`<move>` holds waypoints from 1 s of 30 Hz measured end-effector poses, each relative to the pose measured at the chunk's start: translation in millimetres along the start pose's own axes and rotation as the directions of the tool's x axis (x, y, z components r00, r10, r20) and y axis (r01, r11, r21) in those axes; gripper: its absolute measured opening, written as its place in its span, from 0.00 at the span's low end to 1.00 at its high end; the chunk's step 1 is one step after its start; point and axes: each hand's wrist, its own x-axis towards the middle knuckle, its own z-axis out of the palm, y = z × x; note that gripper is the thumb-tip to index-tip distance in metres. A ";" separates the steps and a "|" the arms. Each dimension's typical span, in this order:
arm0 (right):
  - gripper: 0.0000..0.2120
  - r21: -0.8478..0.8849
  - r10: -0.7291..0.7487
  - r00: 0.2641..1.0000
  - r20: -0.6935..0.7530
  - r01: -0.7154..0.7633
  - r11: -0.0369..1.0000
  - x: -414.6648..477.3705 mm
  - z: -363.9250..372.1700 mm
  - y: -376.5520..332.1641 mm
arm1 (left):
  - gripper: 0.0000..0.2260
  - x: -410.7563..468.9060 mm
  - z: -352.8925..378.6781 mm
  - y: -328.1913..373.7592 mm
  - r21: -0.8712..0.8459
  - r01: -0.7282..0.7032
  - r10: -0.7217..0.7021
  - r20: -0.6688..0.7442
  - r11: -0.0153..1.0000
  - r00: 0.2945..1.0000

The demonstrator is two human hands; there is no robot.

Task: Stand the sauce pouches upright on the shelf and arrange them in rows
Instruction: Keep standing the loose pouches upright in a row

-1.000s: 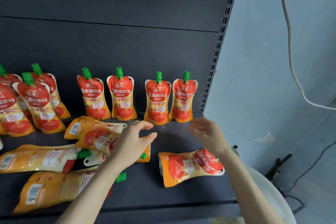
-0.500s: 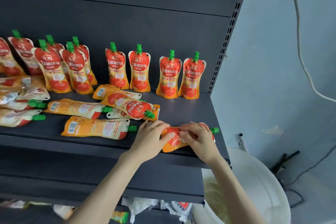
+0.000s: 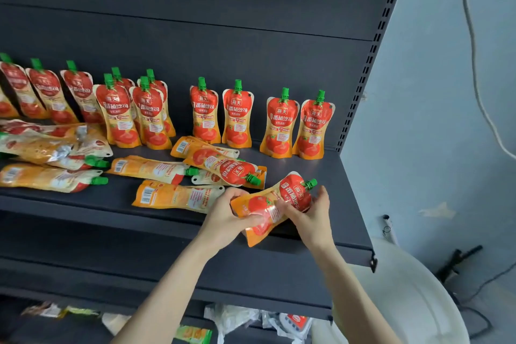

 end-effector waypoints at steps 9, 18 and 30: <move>0.27 0.579 0.096 0.993 0.070 -0.119 0.806 9.1 39.9 -35.5 | 0.15 18.3 -25.3 -5.9 -0.107 -0.174 0.170 -0.040 0.979 0.985; 0.11 0.396 0.051 0.989 -0.141 0.009 0.918 16.9 44.8 -32.4 | 0.34 133.5 -90.5 10.5 0.672 -0.349 0.061 0.412 0.653 0.909; 0.13 0.432 0.058 0.983 -0.174 0.023 0.902 16.8 45.5 -31.1 | 0.30 158.6 -86.5 31.4 0.651 -0.439 0.103 0.487 0.620 0.868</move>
